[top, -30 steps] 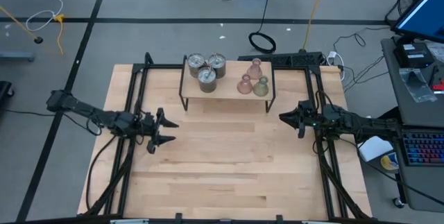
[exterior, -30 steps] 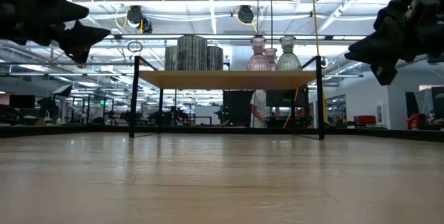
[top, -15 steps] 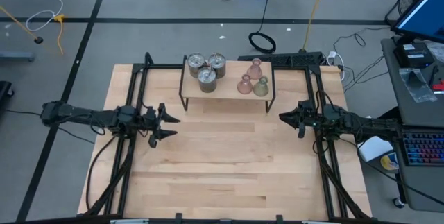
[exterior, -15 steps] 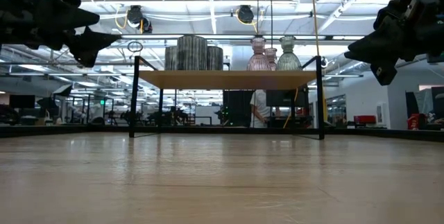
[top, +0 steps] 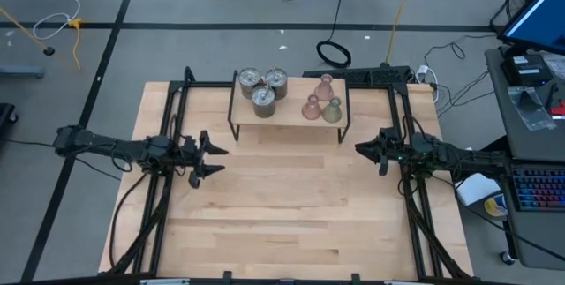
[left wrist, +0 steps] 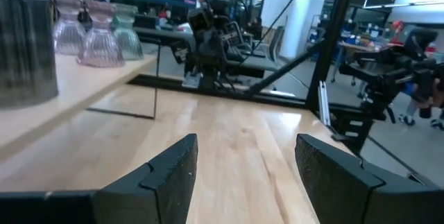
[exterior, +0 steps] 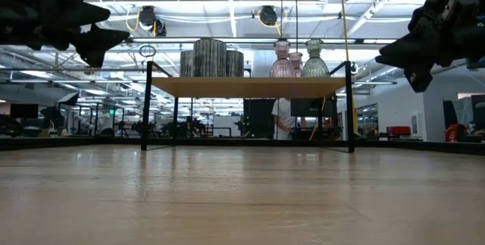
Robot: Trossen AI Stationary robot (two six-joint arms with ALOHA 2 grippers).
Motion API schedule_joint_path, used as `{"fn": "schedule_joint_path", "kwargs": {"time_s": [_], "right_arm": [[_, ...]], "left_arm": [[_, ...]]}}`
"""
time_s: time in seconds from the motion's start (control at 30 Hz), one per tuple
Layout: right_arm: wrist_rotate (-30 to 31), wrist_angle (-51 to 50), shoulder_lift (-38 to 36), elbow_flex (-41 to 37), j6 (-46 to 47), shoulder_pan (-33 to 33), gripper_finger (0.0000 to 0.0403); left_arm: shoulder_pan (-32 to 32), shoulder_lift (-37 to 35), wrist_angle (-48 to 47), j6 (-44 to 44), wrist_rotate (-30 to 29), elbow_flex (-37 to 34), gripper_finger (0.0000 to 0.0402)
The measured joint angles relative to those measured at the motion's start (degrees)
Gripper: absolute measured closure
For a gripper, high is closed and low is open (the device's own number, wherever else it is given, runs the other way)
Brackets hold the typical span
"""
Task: Pick & Place candle stick holders
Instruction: Return to Home Position
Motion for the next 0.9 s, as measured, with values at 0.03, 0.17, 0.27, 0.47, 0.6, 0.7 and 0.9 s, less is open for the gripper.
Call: {"fn": "schedule_joint_path", "kwargs": {"time_s": [0.03,0.17,0.27,0.47,0.6,0.7,0.9], "right_arm": [[0.0,0.3,0.0,0.0,0.0,0.0,0.0344],[-0.2,1.5,0.0,-0.1,0.0,0.0,0.0344],[-0.3,1.8,0.0,-0.1,0.0,0.0,0.0344],[-0.4,1.8,0.0,-0.1,-0.1,0.0,0.0344],[-0.4,1.9,0.0,-0.1,-0.8,0.0,0.0344],[-0.4,1.9,0.0,-0.1,-1.4,0.0,0.0344],[-0.3,2.1,0.0,-0.1,-1.4,0.0,0.0344]], "left_arm": [[0.0,0.0,0.1,0.5,0.0,0.1,0.0158],[0.0,-1.5,-0.1,1.0,-1.4,0.1,0.0158],[0.0,-3.6,-2.3,1.0,-1.5,0.3,0.0158],[0.0,-8.6,-27.8,-1.1,-2.2,10.0,0.0158],[0.0,-12.3,-30.9,4.6,-3.0,13.7,0.0158],[0.0,-14.7,-32.1,5.6,-3.6,12.2,0.0158],[0.0,-19.1,-30.7,2.5,-3.0,6.1,0.0158]]}}
